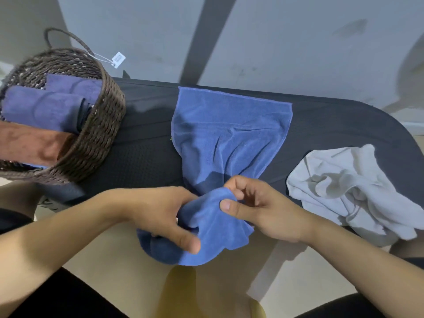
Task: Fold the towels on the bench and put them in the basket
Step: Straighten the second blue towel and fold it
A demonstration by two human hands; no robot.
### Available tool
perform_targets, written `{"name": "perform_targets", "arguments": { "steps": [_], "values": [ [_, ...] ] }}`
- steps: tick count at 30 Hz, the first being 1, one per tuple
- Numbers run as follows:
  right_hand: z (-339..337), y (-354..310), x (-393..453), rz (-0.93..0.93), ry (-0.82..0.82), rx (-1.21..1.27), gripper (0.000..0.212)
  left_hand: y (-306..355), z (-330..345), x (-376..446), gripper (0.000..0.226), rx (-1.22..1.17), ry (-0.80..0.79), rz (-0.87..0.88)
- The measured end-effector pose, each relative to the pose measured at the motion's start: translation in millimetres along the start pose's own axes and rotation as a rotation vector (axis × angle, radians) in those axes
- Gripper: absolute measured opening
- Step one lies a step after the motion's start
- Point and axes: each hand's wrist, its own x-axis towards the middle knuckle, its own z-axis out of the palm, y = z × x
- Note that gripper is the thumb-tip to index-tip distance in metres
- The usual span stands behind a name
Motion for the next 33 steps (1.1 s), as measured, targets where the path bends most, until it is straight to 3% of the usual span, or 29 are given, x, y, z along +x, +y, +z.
{"name": "perform_targets", "arguments": {
  "steps": [2, 5, 8, 13, 16, 19, 24, 29, 33],
  "values": [
    [1, 3, -10, 0.009, 0.005, 0.009, 0.021, -6, 8, 1, 0.038, 0.090, -0.073, -0.029],
    [-1, 7, -22, 0.026, 0.071, 0.063, 0.010, -14, 13, 3, 0.055, 0.220, -0.016, -0.063],
    [-10, 13, -28, 0.040, 0.204, 0.144, 0.024, -17, 3, -1, 0.050, 0.143, 0.020, -0.071],
    [-31, 17, -33, 0.000, 0.419, 0.267, 0.016, -13, -13, -2, 0.061, 0.096, 0.169, -0.052],
    [-41, 15, -30, -0.018, 0.528, 0.276, 0.011, -8, -22, -3, 0.055, -0.139, 0.319, -0.049],
    [-49, 10, -25, -0.059, 0.623, 0.294, 0.015, -6, -33, -7, 0.053, -0.371, 0.349, 0.029],
    [-67, 4, -15, -0.114, 0.791, 0.323, 0.013, -15, -47, -10, 0.013, -0.777, 0.316, 0.151],
    [-76, 3, -1, -0.105, 0.912, 0.346, 0.013, -25, -59, 8, 0.024, -0.934, 0.670, 0.099],
    [-85, 7, 3, -0.080, 0.863, 0.417, 0.016, -37, -63, 18, 0.026, -1.038, 0.737, 0.064]
  ]
}}
